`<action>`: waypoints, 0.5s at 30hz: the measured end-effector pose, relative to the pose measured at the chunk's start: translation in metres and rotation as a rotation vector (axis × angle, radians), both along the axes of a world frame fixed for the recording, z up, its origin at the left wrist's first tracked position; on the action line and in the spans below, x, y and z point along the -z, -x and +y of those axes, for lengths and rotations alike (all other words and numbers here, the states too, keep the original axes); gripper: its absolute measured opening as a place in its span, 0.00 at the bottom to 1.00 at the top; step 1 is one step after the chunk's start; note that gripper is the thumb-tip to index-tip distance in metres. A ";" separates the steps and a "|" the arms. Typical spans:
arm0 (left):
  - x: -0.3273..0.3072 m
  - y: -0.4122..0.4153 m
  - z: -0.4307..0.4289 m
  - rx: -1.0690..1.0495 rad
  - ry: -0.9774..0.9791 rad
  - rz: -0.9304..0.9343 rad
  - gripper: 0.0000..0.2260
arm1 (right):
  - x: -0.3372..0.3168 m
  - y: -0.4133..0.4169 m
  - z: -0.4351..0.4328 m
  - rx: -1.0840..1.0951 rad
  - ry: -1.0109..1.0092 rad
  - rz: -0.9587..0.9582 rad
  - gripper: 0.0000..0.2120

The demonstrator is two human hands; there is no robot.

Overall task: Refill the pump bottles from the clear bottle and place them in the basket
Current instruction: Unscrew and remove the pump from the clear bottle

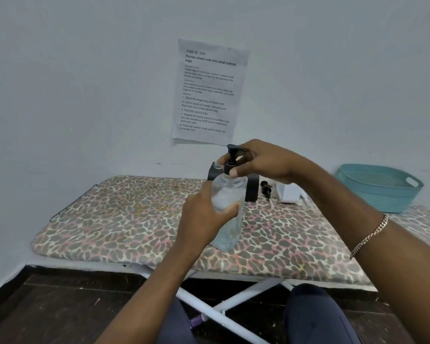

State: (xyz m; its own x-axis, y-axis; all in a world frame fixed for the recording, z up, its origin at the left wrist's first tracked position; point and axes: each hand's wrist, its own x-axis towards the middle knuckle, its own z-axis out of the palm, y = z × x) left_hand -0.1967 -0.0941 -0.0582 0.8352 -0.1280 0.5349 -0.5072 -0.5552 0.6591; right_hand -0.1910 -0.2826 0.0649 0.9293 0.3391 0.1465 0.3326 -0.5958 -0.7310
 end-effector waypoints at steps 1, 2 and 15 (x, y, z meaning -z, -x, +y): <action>0.000 0.000 0.000 -0.004 -0.001 -0.002 0.27 | 0.006 0.003 0.001 0.003 -0.076 0.021 0.19; 0.001 0.000 0.000 -0.009 -0.004 -0.004 0.27 | 0.012 0.007 0.004 0.024 -0.119 0.007 0.21; 0.003 -0.002 0.000 -0.020 0.025 -0.002 0.26 | 0.055 0.010 0.018 0.067 -0.604 -0.114 0.15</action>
